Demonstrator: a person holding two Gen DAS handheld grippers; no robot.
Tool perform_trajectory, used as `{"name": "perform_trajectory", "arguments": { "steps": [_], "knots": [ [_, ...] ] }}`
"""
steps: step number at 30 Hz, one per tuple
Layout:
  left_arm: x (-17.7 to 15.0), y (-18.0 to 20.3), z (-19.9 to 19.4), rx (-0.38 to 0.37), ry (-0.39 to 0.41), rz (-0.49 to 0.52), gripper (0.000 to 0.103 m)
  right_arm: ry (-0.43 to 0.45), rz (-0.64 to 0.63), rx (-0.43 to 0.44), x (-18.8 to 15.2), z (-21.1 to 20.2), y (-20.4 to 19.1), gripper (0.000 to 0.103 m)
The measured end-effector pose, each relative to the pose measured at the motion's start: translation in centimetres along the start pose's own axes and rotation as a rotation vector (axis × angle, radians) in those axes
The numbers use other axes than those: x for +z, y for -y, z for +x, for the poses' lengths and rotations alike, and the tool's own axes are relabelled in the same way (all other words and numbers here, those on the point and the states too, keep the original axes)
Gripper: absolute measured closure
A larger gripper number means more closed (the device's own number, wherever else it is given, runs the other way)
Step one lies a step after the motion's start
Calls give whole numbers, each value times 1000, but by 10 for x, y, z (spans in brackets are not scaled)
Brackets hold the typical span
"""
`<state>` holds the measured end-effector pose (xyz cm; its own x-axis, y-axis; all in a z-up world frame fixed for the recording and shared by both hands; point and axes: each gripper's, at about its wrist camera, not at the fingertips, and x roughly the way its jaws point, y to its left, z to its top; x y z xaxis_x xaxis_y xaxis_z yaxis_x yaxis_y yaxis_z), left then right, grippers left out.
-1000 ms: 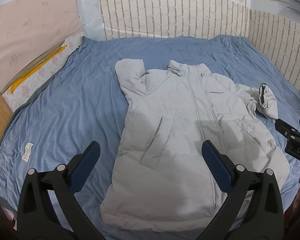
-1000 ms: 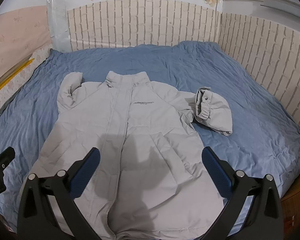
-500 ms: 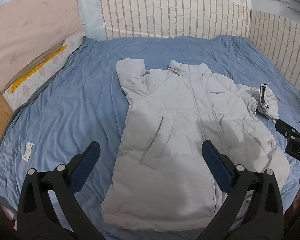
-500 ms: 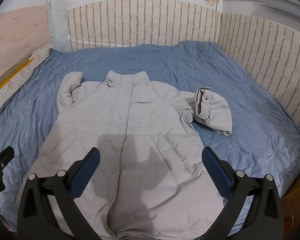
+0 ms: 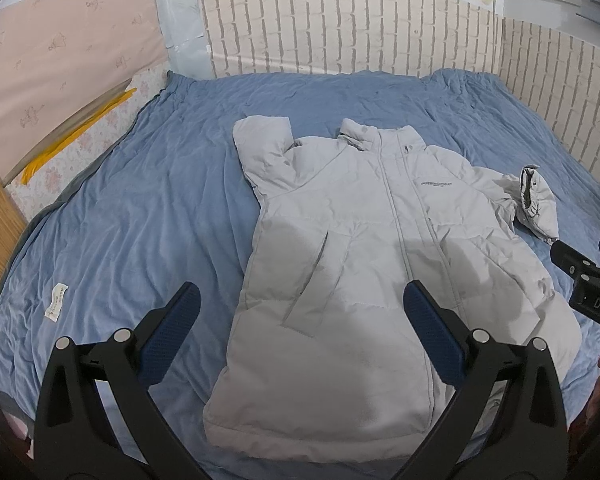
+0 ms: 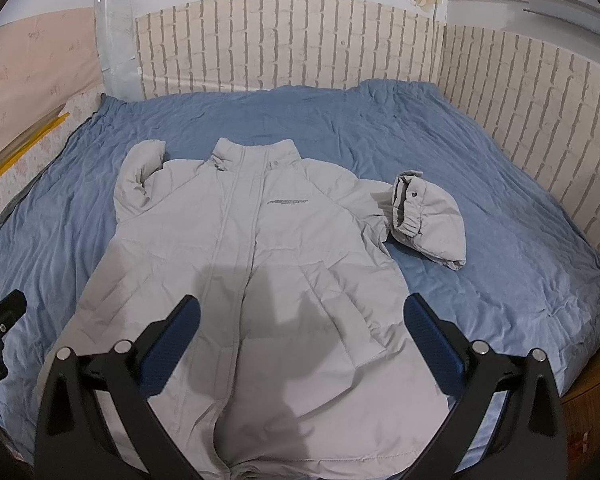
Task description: Fold large clothes
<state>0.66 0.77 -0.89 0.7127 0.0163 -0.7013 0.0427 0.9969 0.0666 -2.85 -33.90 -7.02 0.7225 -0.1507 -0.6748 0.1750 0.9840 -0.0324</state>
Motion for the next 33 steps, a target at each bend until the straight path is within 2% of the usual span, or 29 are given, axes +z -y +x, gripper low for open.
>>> {"name": "perform_trajectory", "arguments": {
  "steps": [33],
  "knots": [
    [-2, -2, 3, 6, -11, 1, 3, -6, 1, 3, 0, 1, 1, 2]
  ]
}}
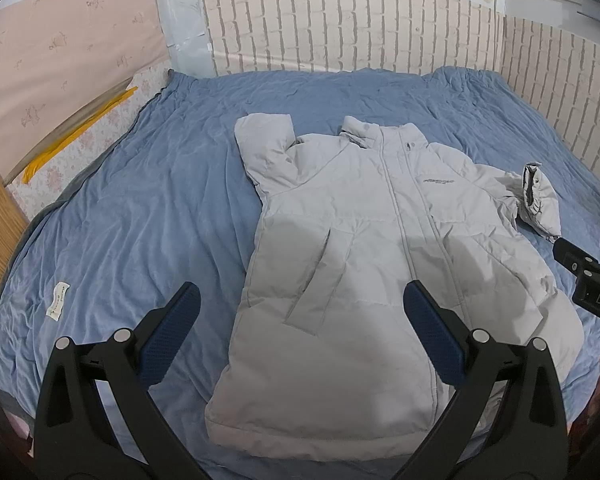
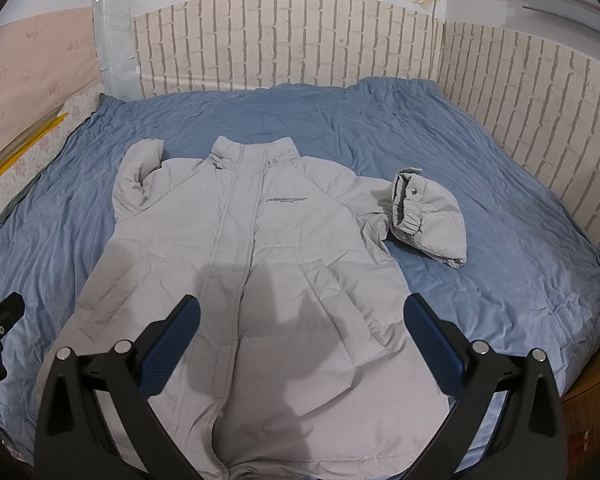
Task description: Fold large clothes
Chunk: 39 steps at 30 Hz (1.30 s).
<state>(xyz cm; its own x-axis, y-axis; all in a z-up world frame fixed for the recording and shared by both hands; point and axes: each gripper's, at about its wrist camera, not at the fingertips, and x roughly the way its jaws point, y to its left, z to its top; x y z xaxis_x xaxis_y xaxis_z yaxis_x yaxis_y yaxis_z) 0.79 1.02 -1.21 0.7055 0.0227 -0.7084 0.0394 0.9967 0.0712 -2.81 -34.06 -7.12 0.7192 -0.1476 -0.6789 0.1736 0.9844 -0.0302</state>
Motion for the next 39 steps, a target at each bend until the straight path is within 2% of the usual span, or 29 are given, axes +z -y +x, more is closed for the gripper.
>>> {"name": "perform_trajectory", "arguments": {
  "steps": [39],
  "knots": [
    [-3, -2, 18, 9, -32, -12, 3, -36, -5, 1, -6, 9, -9, 2]
  ]
}}
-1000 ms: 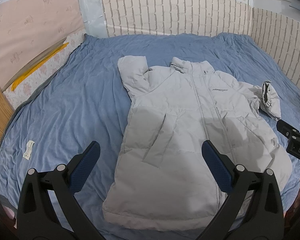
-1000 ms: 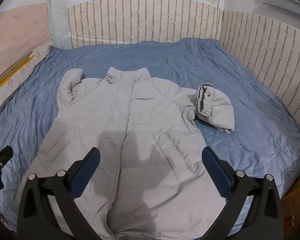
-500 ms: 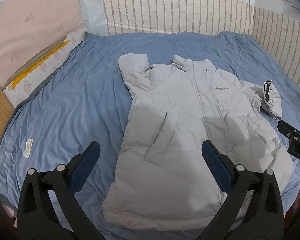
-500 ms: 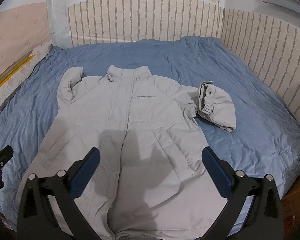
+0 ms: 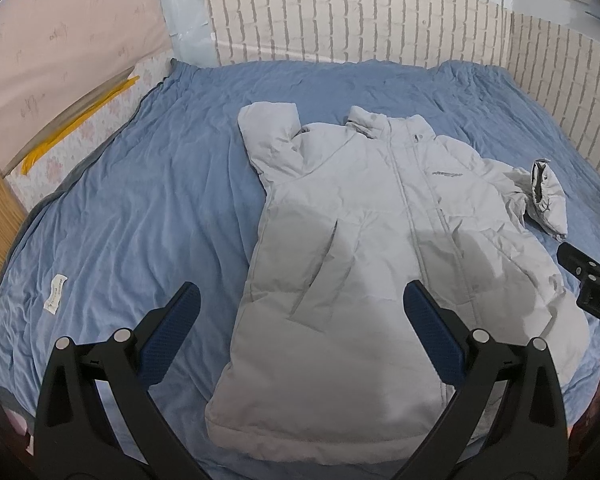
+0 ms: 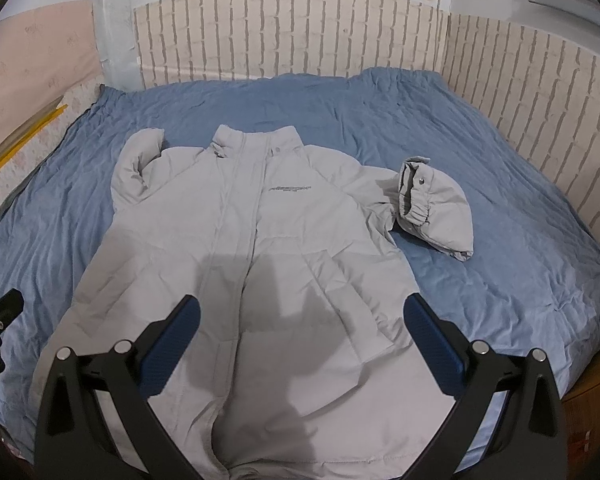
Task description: Fold large clothes
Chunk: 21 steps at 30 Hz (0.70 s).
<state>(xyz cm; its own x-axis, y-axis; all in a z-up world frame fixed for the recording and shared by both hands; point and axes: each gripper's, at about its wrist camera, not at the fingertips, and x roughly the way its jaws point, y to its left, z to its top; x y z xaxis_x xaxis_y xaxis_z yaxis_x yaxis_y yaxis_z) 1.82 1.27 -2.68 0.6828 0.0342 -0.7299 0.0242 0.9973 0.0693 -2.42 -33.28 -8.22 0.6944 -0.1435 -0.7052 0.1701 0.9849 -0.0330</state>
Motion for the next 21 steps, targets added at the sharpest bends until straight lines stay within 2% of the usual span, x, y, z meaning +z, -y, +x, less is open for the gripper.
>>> {"name": "perform_trajectory", "arguments": {
  "steps": [12, 17, 21],
  "knots": [
    [0, -1, 14, 5, -29, 5, 3, -29, -3, 3, 6, 11, 2, 2],
    [7, -8, 17, 7, -24, -17, 3, -40, 15, 74, 15, 17, 7, 2],
    [17, -18, 23, 12, -15, -52, 3, -59, 34, 184, 24, 24, 11, 2]
  ]
}}
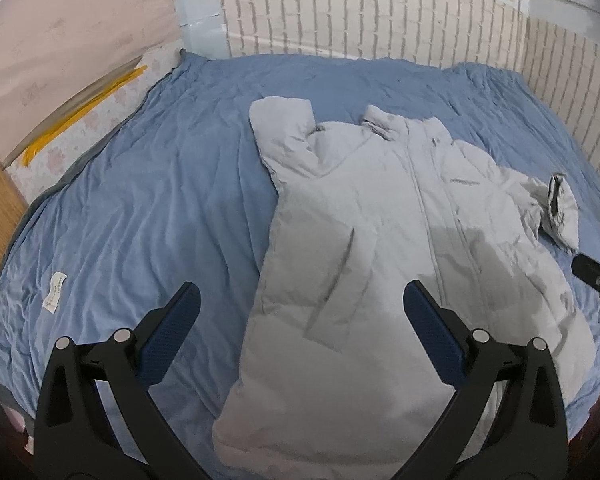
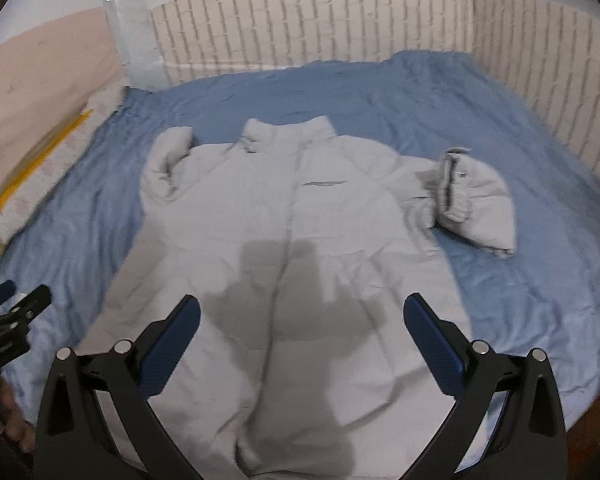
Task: Fold large clothes
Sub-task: 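Reach the right tool to the bunched sleeve cuff and grasp it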
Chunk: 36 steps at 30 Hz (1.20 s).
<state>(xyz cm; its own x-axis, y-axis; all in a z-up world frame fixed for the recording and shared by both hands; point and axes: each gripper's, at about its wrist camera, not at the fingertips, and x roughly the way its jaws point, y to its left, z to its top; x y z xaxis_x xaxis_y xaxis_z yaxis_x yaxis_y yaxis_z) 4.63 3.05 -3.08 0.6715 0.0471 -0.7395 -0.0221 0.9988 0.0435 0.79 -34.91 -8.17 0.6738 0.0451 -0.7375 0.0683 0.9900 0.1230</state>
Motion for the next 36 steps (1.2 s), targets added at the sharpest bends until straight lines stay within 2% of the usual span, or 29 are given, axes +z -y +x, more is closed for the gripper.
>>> {"name": "perform_trajectory", "arguments": {
  "steps": [3, 7, 10, 14, 21, 26, 30, 34, 36],
  "knots": [
    [6, -8, 4, -35, 12, -39, 3, 30, -26, -19, 5, 2, -2, 2],
    [16, -13, 22, -70, -69, -39, 3, -9, -79, -61, 17, 13, -9, 2],
    [24, -15, 32, -51, -76, -38, 3, -17, -100, -97, 25, 18, -8, 2],
    [33, -16, 45, -24, -71, -32, 3, -32, -61, -47, 38, 27, 3, 2],
    [47, -17, 75, -25, -69, -3, 3, -26, -27, -76, 49, 48, 19, 2],
    [53, -17, 94, -27, -58, 22, 3, -11, -23, -151, 55, 65, 42, 2],
    [56, -18, 120, -41, -86, 28, 3, -24, -26, -259, 63, 94, 79, 2],
    [61, -16, 138, -10, -67, 58, 3, -41, -22, -333, 75, 126, 119, 2],
    [67, -15, 150, -8, -60, 64, 3, -67, -30, -349, 82, 148, 136, 8]
  ]
}}
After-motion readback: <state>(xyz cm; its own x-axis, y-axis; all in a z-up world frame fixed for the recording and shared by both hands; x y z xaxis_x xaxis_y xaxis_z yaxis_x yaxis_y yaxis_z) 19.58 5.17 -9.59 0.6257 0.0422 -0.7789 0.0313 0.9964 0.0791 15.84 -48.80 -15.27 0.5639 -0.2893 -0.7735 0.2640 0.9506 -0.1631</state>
